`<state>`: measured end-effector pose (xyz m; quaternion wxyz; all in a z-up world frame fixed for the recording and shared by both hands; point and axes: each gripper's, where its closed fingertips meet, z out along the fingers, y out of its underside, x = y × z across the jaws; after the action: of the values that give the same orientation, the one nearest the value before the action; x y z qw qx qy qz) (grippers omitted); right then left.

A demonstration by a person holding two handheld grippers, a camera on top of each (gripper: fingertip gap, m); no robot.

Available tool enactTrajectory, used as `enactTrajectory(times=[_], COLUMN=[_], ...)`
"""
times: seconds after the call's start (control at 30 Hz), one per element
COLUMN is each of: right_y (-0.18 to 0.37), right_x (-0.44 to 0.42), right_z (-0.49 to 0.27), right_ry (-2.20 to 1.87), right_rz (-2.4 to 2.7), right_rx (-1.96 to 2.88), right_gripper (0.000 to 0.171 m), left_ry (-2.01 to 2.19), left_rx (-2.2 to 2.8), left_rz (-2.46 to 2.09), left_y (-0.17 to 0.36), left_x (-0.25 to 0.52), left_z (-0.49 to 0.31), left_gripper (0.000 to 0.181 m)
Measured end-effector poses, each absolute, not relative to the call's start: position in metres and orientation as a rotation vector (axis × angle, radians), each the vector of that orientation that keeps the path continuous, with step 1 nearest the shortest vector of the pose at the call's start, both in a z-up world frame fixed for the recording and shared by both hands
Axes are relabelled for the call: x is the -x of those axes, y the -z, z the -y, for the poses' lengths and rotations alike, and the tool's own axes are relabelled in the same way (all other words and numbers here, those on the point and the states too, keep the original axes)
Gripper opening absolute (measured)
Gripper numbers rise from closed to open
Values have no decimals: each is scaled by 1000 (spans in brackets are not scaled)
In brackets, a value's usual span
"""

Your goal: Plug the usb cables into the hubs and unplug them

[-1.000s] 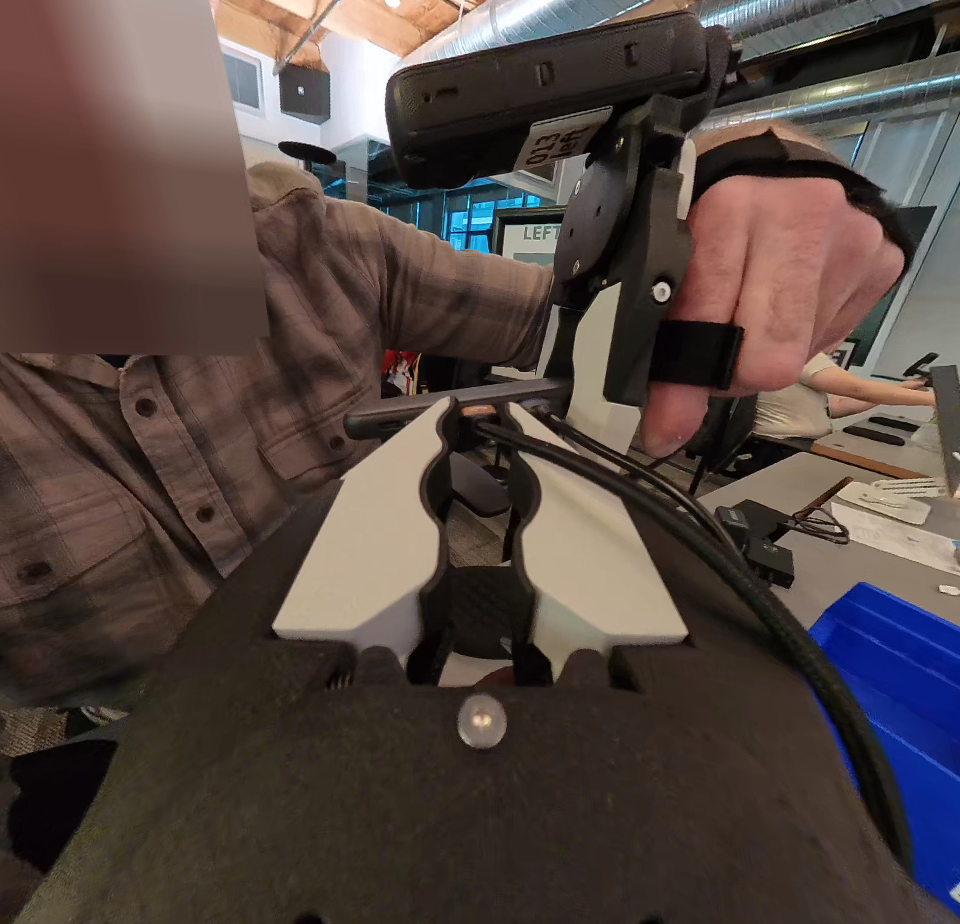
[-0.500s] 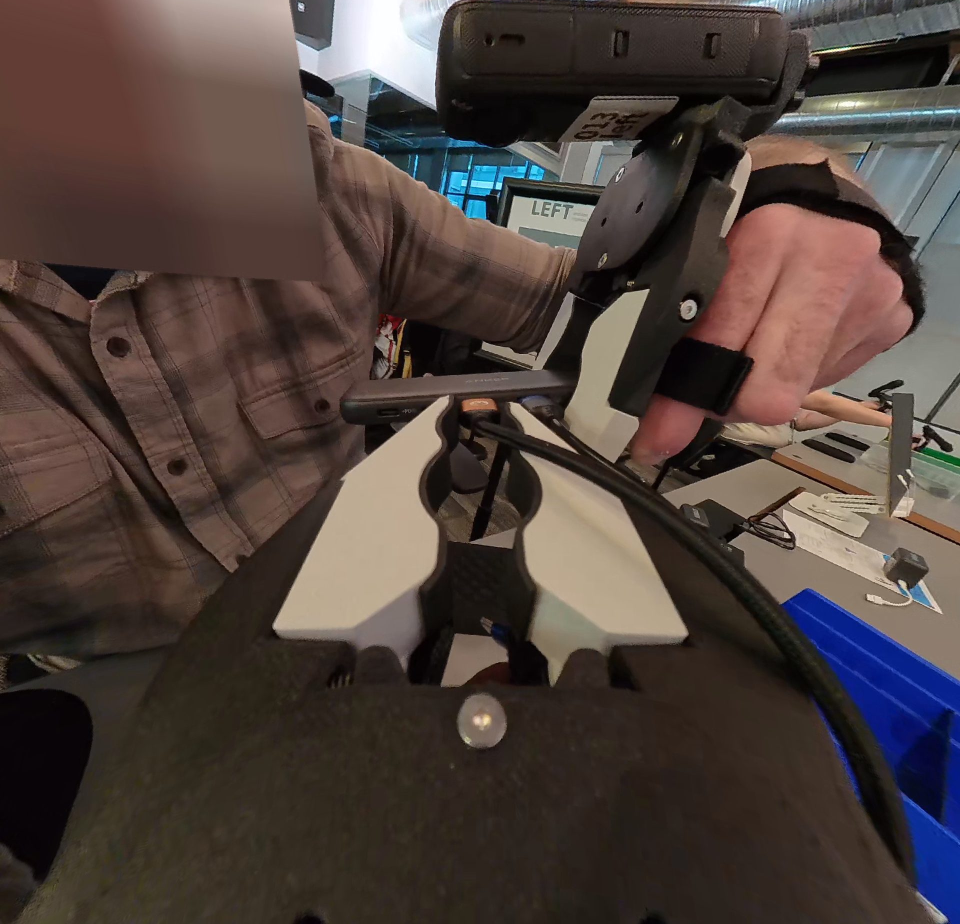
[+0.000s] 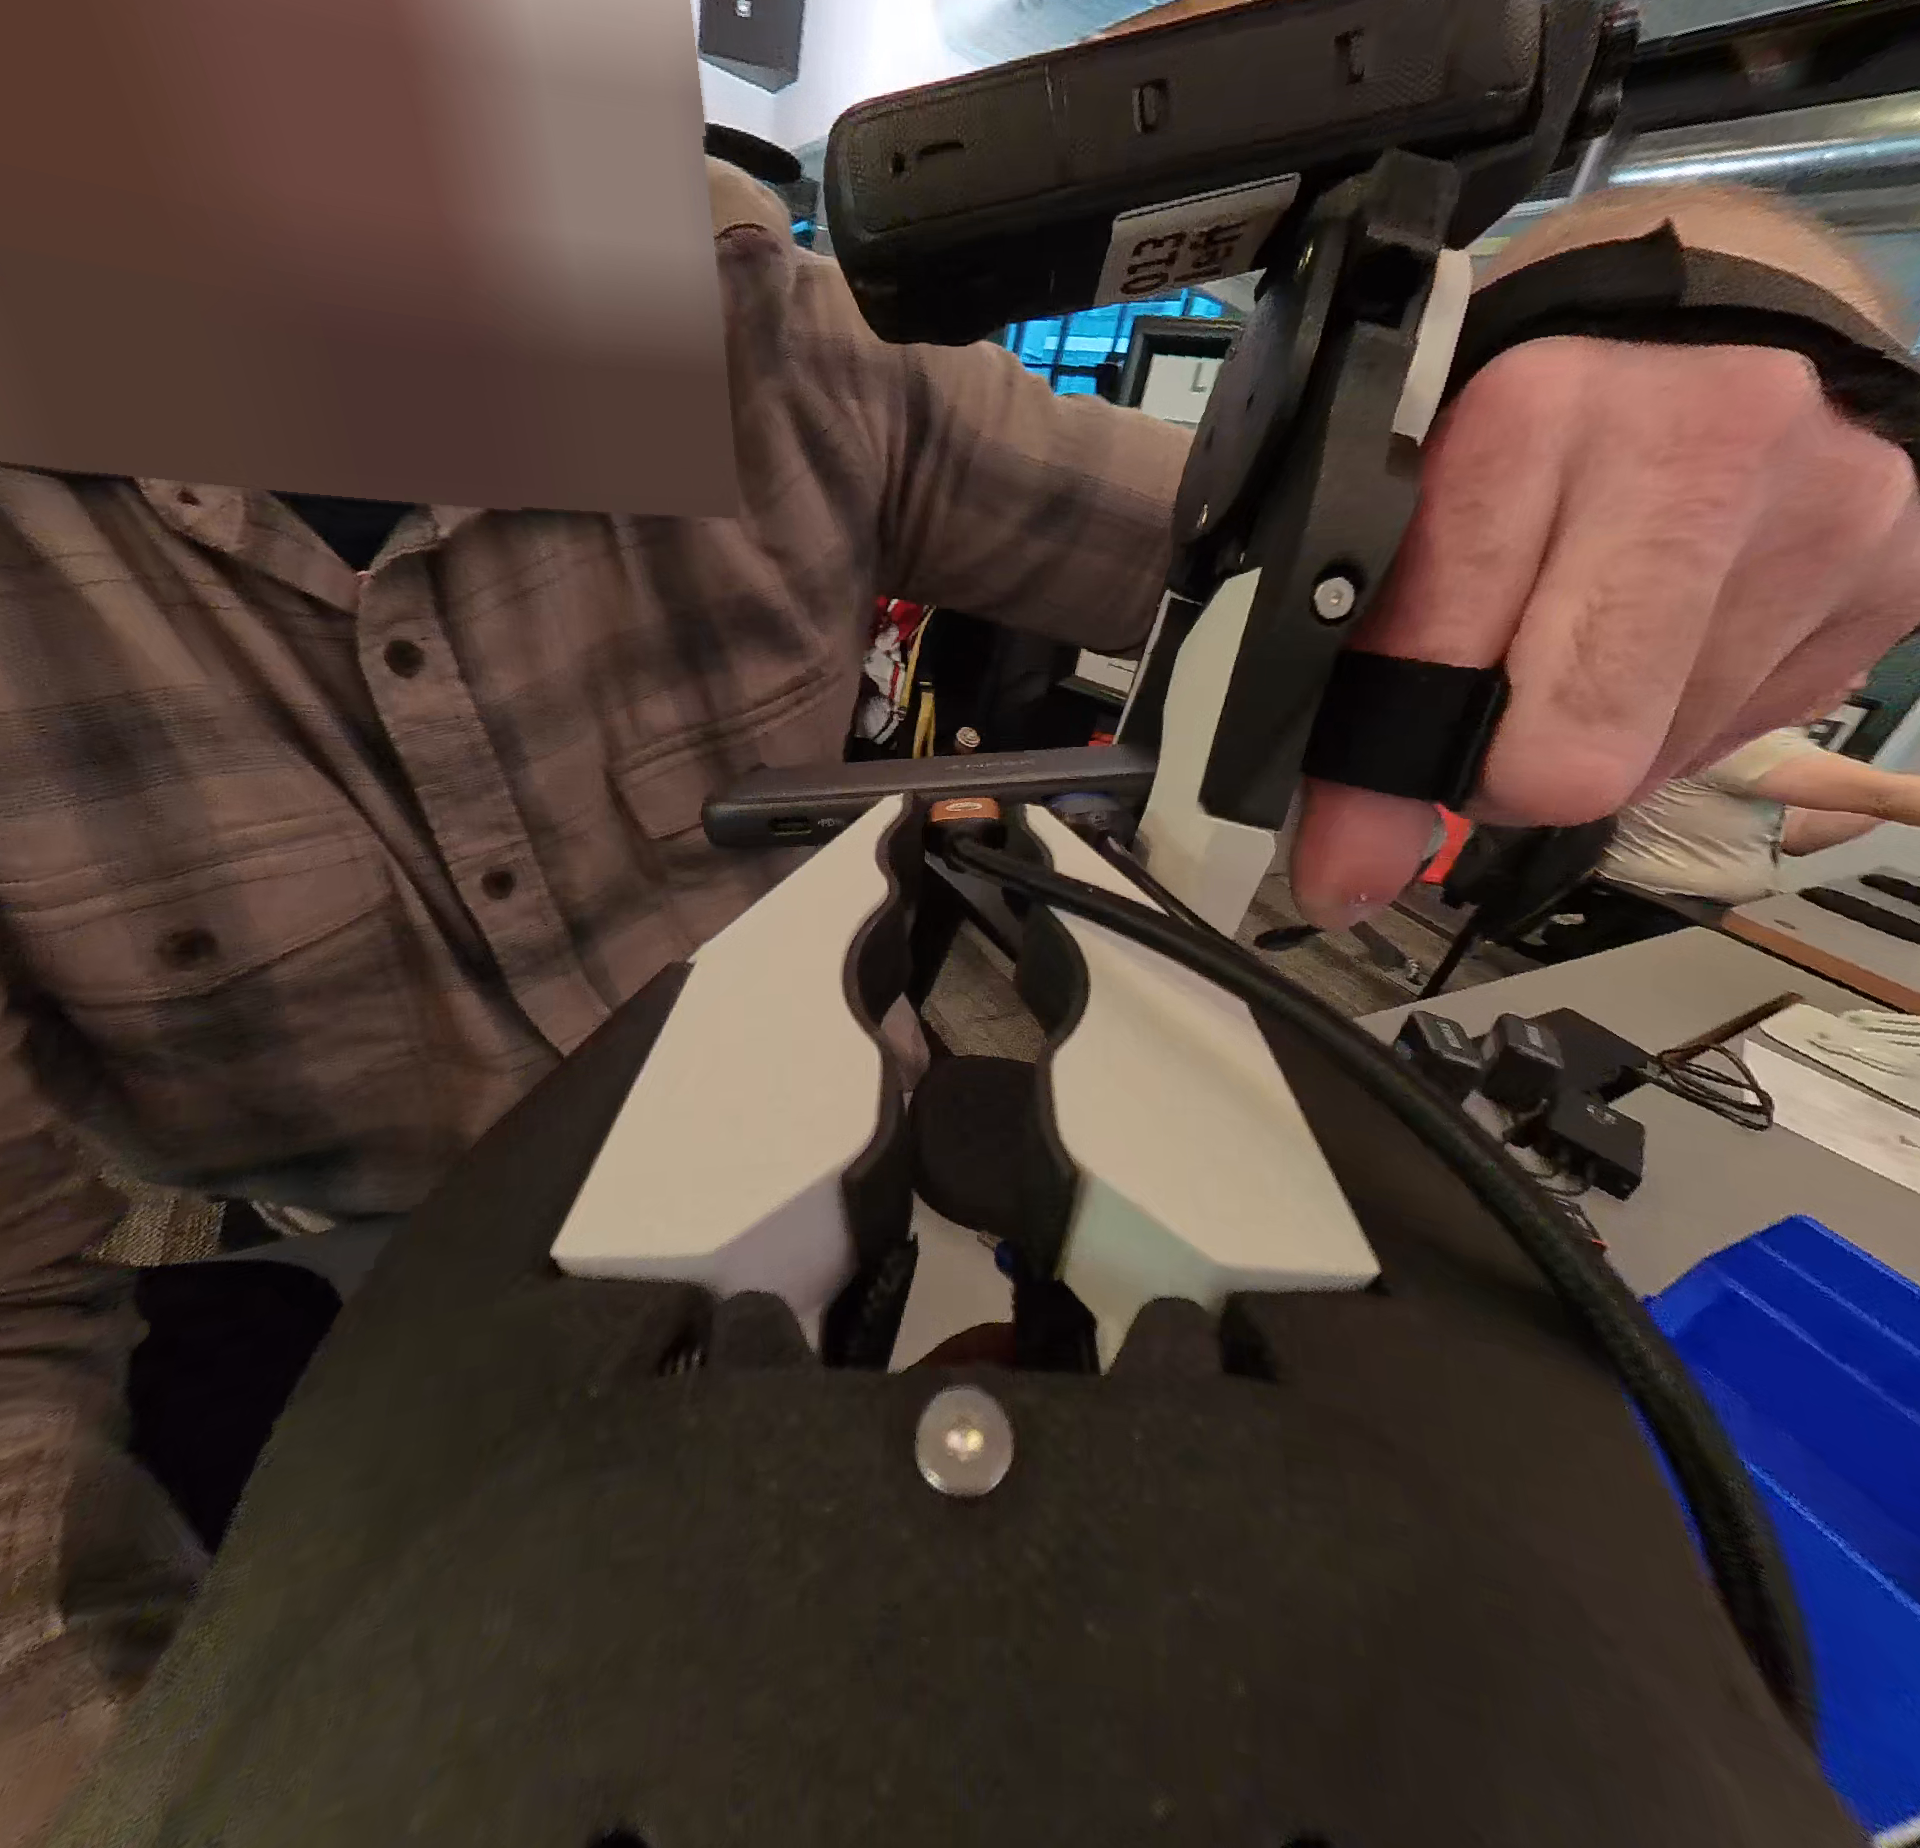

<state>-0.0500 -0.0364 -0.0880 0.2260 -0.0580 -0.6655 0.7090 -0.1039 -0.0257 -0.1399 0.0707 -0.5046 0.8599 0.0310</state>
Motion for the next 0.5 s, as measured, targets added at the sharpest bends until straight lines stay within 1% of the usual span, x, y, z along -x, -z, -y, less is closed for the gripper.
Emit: enactTrajectory(times=[0.1,0.17,0.23,0.5], right_y=[86,73,76,83], right_x=[46,36,37,40], right_z=[35,24,22,14], right_ry=[-1970,-2019,-1920,-1804], right_rz=[1823,1720,1762,1806], right_rx=[138,109,169,283], right_gripper=[13,13,13,13], left_ry=[-120,-131,-88,-107], left_rx=[1487,1498,1531,1572], left_rz=[-2609,-2614,-2561,-2457], left_y=[140,141,140,138], left_x=[103,109,111,122], left_z=[26,24,21,10], left_gripper=[55,55,55,56])
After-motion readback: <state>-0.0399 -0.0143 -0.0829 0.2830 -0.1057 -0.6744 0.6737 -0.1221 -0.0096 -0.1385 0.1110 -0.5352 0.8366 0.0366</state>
